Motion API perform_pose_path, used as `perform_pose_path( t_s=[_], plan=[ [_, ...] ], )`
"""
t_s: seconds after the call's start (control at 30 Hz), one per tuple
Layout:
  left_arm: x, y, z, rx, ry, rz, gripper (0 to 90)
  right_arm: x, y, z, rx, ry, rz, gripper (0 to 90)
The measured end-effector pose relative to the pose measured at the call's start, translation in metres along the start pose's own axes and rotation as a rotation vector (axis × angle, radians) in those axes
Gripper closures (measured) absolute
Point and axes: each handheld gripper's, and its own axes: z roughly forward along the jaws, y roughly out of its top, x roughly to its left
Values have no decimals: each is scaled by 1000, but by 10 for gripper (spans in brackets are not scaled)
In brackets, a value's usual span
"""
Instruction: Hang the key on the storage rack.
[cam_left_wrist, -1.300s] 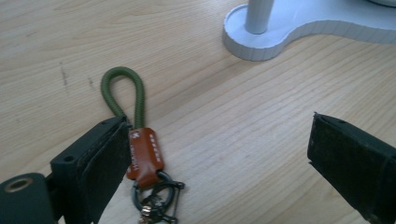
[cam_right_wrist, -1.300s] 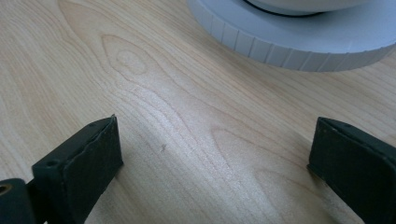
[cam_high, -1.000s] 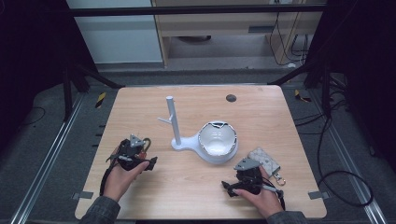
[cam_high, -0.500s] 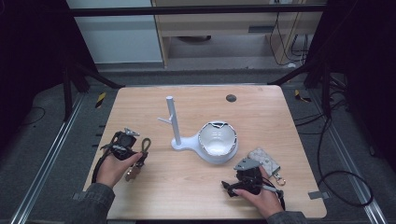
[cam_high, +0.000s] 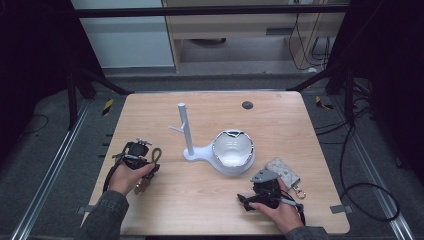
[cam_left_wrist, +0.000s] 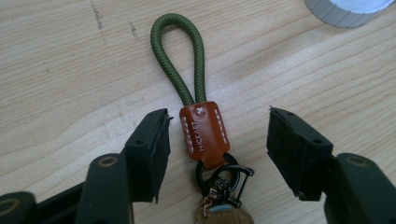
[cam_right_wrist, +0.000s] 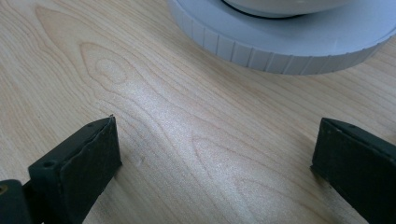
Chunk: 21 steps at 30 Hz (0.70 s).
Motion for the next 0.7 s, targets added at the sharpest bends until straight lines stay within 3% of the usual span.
perform_pose_path(
  t_s=[0.5,0.7],
  plan=[
    [3,3,12,48,19,-34,545,0,0,0,-1,0,-2,11],
    [3,3,15,67,24,-22,567,0,-1,-1,-1,-2,-3,11]
  ],
)
